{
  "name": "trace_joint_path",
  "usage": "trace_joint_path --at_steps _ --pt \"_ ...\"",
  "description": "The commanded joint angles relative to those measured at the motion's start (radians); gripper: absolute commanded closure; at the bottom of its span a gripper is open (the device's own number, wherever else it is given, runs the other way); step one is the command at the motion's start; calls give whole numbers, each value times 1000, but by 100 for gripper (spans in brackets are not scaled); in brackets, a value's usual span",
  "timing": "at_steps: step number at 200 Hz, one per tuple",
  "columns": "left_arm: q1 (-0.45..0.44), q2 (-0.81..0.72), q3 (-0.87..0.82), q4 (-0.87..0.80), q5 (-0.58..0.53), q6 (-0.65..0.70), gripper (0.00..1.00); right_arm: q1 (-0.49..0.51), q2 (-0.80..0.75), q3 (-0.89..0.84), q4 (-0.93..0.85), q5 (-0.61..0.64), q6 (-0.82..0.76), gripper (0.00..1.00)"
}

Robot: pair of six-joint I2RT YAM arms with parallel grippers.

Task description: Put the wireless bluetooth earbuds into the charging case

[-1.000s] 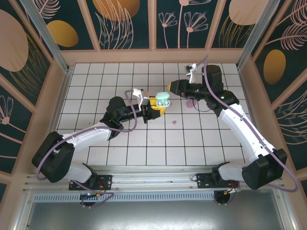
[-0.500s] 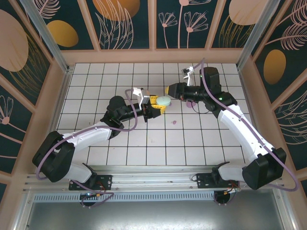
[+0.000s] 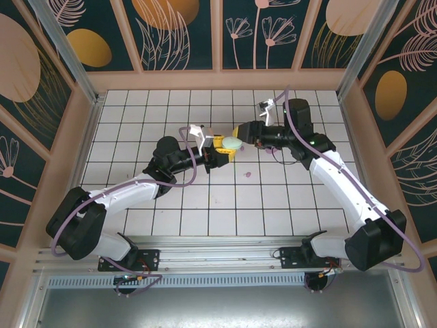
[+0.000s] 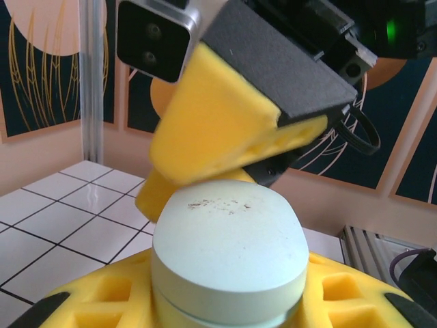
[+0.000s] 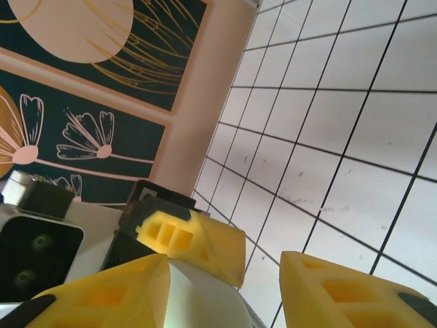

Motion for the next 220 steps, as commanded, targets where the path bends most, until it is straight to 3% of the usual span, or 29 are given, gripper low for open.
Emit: trace_joint_path --at_steps 1,81,137,164,220 --pt "-5 -24 31 7 -27 28 78 2 -16 -39 93 -84 70 53" --pt "-5 10 48 13 -80 41 78 6 28 -93 186 -217 187 56" --pt "-5 19 58 -45 -88 54 72 4 25 -110 226 -233 230 77" --pt "-5 9 51 -80 -110 62 63 0 29 -114 259 -219 247 82" --pt "-5 -31 39 -187 -267 114 28 -55 44 -124 290 -88 273 85"
